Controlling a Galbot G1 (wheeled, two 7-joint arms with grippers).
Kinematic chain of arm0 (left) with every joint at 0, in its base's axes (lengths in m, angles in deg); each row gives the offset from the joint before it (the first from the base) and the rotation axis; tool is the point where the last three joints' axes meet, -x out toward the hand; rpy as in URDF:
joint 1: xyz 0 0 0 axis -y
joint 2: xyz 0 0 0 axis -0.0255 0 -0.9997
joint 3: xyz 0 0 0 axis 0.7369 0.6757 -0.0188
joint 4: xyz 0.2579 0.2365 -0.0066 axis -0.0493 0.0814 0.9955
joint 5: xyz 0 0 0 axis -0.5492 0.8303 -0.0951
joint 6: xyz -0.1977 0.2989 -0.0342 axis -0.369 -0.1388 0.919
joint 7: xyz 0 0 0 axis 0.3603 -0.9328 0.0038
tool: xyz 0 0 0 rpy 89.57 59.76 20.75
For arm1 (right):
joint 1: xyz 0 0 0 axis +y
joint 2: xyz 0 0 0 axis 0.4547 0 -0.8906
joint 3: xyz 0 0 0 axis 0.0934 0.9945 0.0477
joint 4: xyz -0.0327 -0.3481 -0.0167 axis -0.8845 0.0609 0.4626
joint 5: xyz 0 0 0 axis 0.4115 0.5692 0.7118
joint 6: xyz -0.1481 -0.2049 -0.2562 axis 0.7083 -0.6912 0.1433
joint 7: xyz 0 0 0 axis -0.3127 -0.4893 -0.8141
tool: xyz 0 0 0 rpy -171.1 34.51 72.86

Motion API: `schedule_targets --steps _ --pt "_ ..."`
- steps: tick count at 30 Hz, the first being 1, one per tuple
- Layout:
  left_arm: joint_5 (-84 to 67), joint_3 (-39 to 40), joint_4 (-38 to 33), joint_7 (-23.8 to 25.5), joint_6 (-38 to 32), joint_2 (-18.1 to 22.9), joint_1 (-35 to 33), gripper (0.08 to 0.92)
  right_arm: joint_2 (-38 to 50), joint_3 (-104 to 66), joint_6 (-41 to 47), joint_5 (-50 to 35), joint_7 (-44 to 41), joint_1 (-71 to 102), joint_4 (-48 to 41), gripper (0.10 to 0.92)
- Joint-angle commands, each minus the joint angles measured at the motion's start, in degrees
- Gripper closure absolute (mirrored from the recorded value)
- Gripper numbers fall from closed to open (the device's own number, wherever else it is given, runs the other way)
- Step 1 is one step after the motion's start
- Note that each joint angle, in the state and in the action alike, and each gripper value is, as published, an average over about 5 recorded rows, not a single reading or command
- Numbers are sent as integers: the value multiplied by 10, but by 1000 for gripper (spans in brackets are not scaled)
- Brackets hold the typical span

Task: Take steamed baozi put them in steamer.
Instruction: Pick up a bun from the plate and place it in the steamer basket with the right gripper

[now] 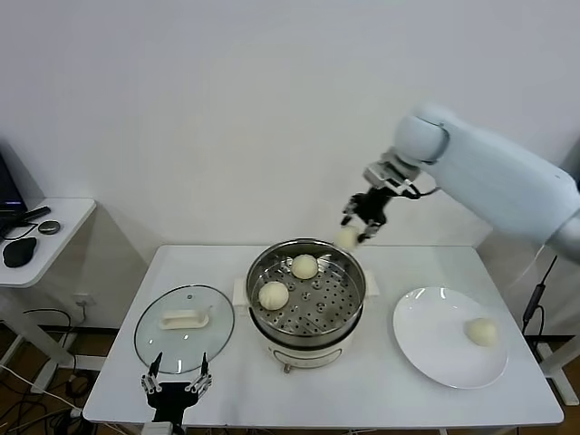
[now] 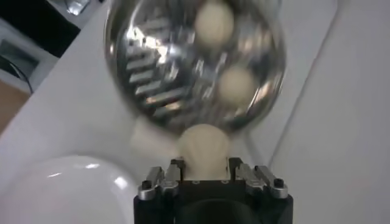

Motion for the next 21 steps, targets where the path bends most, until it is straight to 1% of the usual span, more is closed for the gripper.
schedule_targets --steps 1,5,8,16,21 --pt "-1 1 -7 -4 -1 0 0 177 -67 109 -207 59 39 -46 81 567" --pt "-1 2 -12 -4 -1 0 -1 177 -65 144 -234 127 63 -29 135 567" --pt "-2 3 -14 -4 -1 0 -1 177 -72 155 -241 160 72 -14 158 567" --pt "-3 2 -17 -3 -1 0 3 177 -102 166 -248 190 81 10 161 567" --pt "-4 -1 -18 -1 0 0 7 177 -114 170 -250 191 82 18 152 567"
